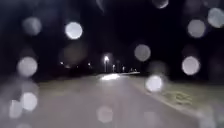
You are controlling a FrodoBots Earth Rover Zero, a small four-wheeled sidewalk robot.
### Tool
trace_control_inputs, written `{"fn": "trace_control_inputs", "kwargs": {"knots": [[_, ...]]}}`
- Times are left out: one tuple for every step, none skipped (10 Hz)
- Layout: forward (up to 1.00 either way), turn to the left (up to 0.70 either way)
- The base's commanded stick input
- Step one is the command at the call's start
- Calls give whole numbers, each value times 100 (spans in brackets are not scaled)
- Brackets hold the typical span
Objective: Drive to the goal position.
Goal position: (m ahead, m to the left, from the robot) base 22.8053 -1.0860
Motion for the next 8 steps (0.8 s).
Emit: {"fn": "trace_control_inputs", "kwargs": {"knots": [[100,3],[100,5],[100,7],[100,10],[100,13],[100,14],[100,13],[100,5]]}}
